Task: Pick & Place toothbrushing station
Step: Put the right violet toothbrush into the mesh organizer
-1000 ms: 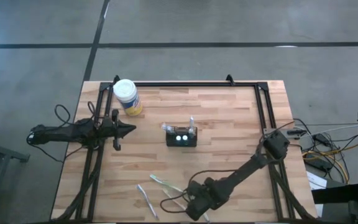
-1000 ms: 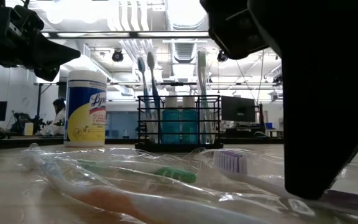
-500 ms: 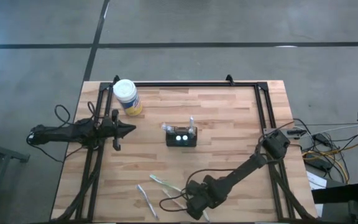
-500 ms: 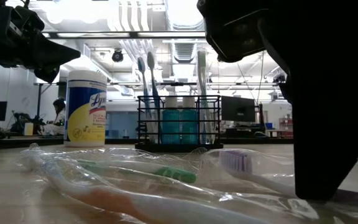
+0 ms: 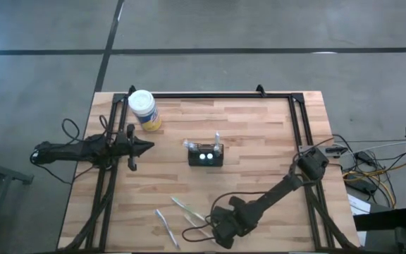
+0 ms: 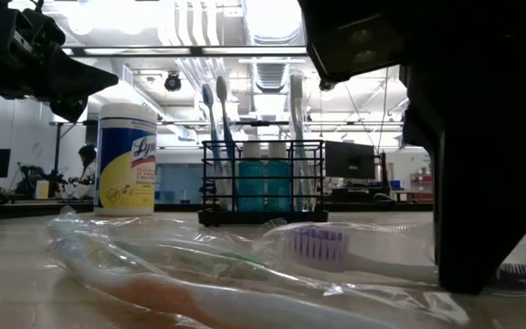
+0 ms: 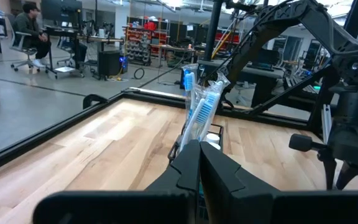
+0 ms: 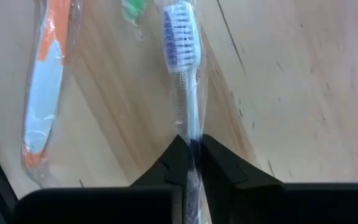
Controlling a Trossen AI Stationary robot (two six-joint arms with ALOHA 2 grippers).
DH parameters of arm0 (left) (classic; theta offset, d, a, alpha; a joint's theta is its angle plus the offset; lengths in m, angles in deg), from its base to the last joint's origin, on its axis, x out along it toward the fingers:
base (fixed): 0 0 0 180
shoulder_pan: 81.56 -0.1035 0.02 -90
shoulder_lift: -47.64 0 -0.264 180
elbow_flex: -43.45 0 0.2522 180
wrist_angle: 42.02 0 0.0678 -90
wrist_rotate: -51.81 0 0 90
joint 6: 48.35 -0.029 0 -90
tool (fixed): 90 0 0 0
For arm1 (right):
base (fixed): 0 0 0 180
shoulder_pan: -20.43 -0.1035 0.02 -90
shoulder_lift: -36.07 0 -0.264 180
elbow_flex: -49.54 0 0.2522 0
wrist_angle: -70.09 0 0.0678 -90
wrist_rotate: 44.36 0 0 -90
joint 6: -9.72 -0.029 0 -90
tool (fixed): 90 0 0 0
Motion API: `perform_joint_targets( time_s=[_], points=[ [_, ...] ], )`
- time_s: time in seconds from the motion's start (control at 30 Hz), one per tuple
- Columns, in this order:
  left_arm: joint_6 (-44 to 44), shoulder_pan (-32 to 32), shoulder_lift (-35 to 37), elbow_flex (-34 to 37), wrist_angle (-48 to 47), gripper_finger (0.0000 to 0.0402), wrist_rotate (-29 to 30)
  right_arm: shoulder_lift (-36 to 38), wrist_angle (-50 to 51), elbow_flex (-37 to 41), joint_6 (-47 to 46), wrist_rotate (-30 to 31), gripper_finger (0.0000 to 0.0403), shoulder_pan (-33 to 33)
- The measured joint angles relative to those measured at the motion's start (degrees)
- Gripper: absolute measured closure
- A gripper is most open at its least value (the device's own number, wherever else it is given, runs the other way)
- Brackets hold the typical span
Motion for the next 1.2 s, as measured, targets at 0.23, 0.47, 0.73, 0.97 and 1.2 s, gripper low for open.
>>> perform_joint_targets(
  time_s=[0.23,0.47,0.73,0.97,1.2],
  points=[
    [0.0,0.0,0.0,0.0,0.0,0.0390,0.0,3.9,0.4,-0.6,7.3,8.5,0.0379,0.2],
    [-0.3,0.0,0.0,0.1,-0.5,0.0390,0.0,11.7,-0.4,-0.1,14.3,13.2,0.0381,0.6],
    [-0.8,0.0,0.0,0.1,-0.5,0.0390,0.1,22.3,-7.3,2.7,29.7,23.0,0.0382,-0.9],
    [-0.7,0.0,-0.2,0.1,-0.4,0.0390,0.5,36.2,-27.3,15.8,46.8,26.4,0.0382,0.1],
    [-1.1,0.0,-0.2,0.1,-0.4,0.0390,2.6,47.8,-58.0,37.1,61.1,21.9,0.0382,2.2]
  ],
)
